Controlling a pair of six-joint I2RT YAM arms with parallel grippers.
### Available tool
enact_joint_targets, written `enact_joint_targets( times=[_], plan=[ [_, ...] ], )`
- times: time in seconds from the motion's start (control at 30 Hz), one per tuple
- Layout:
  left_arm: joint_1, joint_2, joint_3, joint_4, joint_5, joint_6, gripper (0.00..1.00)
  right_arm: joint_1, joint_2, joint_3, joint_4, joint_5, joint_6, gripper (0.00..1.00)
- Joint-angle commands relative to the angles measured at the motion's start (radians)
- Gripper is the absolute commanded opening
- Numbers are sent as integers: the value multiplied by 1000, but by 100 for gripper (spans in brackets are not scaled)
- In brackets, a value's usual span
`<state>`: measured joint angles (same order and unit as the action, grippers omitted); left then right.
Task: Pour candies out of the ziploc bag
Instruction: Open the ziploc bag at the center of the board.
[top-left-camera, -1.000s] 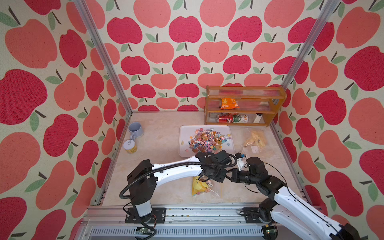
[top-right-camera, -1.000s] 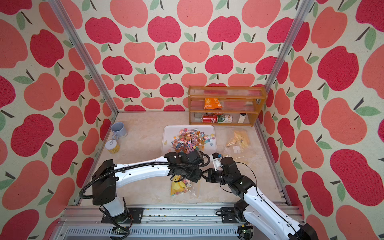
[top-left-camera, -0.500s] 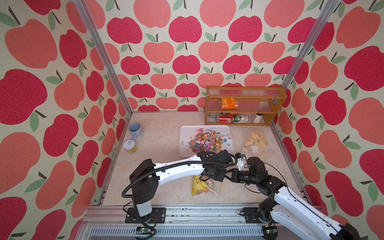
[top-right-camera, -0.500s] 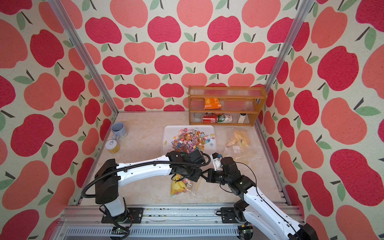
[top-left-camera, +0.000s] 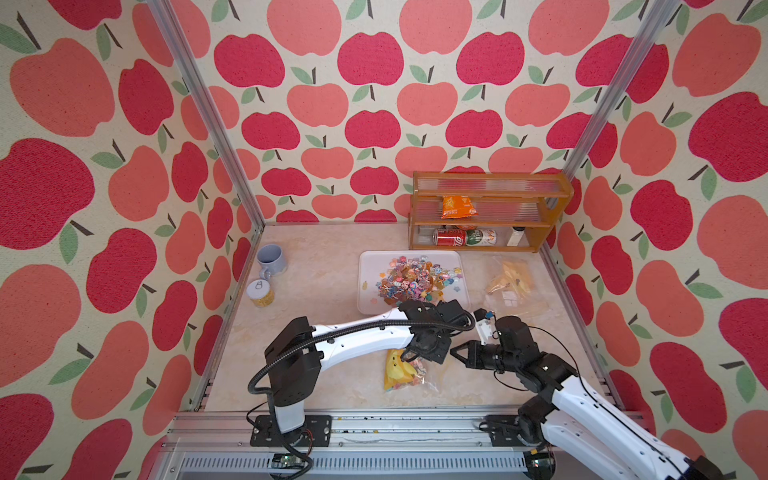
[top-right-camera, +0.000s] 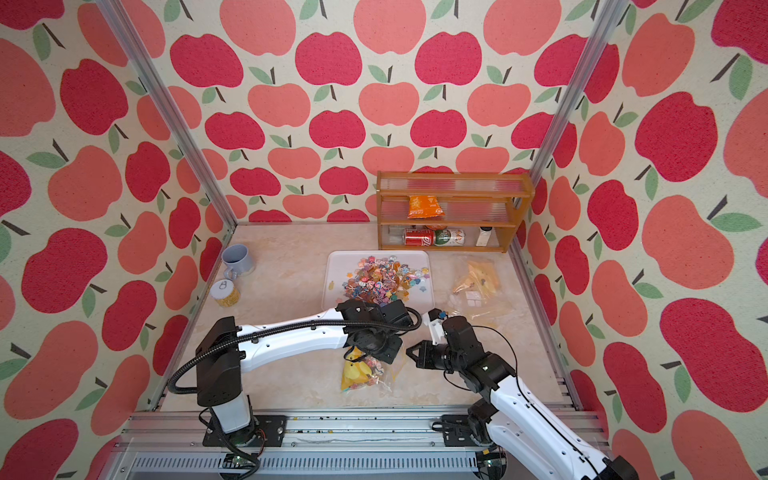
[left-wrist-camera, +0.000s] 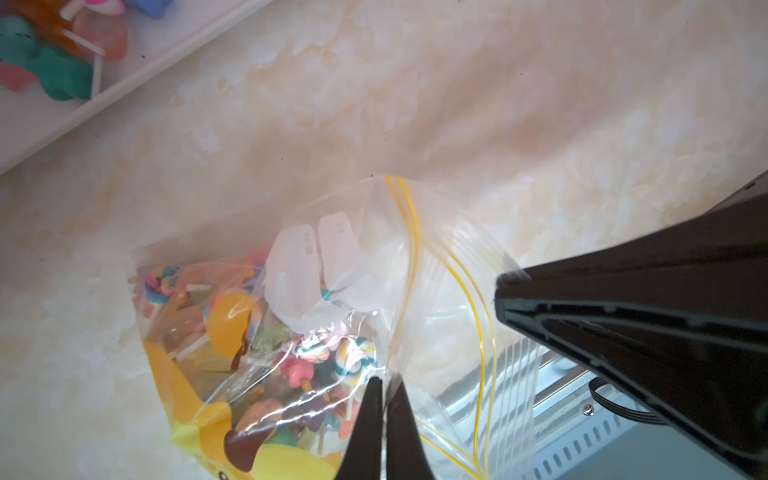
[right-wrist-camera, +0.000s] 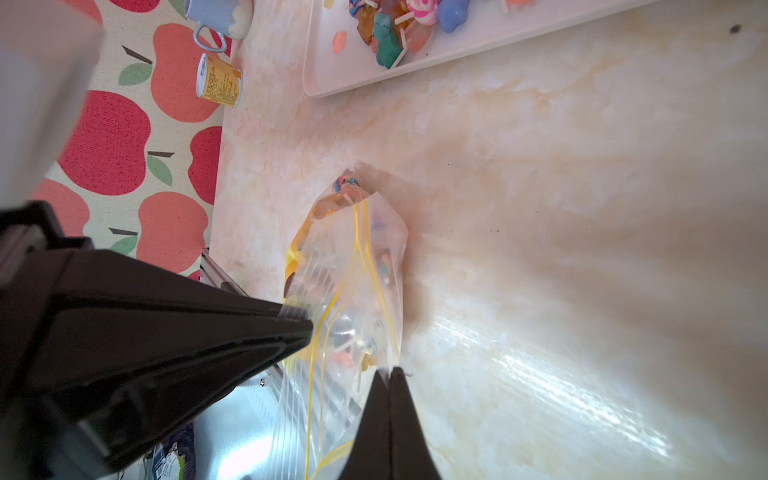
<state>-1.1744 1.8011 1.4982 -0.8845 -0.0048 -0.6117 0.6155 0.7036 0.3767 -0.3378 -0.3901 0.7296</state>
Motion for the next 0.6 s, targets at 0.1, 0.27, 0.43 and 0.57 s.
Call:
enact_joint_targets(
  times=[0.1, 0.27, 0.43, 0.57],
  plan=[
    [-5, -5, 67, -105, -81, -3, 0, 7, -9, 59, -110, 80, -62, 0],
    [-13, 4, 88, -75, -49, 12, 0, 8, -15, 89, -130, 70, -72, 8],
    [-13, 5, 89, -52, -36, 12, 0, 9, -36, 127, -183, 89, -85, 47],
    [-5, -30, 70, -43, -52, 4, 0, 8, -33, 158, -250, 127, -115, 57]
  ],
)
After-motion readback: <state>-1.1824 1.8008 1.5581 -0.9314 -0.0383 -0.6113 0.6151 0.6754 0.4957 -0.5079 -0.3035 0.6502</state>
